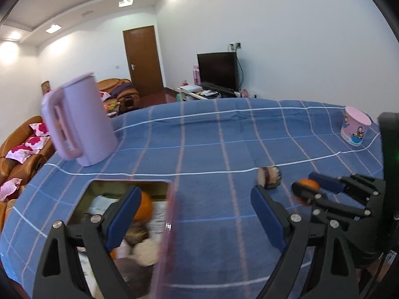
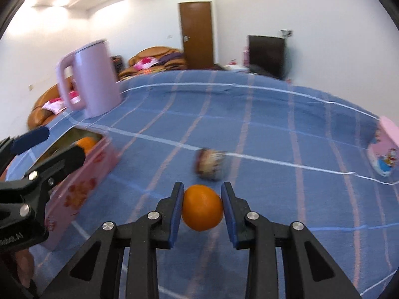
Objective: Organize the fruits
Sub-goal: 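Grasp small brown can with left tool while right tool grasps an orange, then lift and carry the brown can and orange over the tin with both tools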
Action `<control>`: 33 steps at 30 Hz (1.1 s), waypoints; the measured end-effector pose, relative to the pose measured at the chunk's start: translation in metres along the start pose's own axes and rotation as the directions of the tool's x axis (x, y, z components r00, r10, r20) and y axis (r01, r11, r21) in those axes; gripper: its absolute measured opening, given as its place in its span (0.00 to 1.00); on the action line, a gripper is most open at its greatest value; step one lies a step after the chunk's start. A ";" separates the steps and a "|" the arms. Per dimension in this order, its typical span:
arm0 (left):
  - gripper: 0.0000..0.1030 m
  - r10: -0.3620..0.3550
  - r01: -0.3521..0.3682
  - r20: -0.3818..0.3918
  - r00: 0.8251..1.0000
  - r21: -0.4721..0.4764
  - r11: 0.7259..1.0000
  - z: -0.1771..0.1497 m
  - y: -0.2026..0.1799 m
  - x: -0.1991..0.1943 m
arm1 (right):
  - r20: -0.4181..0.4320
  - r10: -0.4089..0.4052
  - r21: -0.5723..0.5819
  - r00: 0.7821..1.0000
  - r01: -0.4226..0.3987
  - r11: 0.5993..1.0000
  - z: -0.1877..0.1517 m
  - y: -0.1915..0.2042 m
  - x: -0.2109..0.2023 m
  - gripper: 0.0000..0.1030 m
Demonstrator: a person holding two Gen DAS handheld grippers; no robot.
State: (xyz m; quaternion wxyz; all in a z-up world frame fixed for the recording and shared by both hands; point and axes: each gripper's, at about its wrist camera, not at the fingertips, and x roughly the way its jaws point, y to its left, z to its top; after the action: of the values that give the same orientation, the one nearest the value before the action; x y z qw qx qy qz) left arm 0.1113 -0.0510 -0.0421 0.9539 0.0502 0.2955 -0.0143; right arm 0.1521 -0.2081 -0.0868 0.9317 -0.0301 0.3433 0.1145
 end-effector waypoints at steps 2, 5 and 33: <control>0.89 -0.005 0.005 -0.022 1.000 0.001 1.000 0.005 -0.011 0.013 | 0.018 -0.037 0.011 0.999 0.036 0.999 0.002 -0.013 -0.002 0.32; 0.89 -0.020 0.019 -0.063 0.998 -0.003 1.000 0.009 -0.026 0.031 | 0.034 -0.093 0.024 0.995 0.092 0.995 0.005 -0.032 -0.003 0.32; 0.31 -0.168 0.176 -0.278 0.946 0.005 0.984 0.010 -0.087 0.113 | 0.079 -0.101 0.130 0.992 0.090 0.987 0.002 -0.072 -0.013 0.32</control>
State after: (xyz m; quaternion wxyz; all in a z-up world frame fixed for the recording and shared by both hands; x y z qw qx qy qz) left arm 0.2050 -0.1385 -0.1052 0.8976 0.0398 0.4288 -0.0945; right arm 0.1605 -0.2805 -0.0779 0.9499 0.0172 0.3081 0.0491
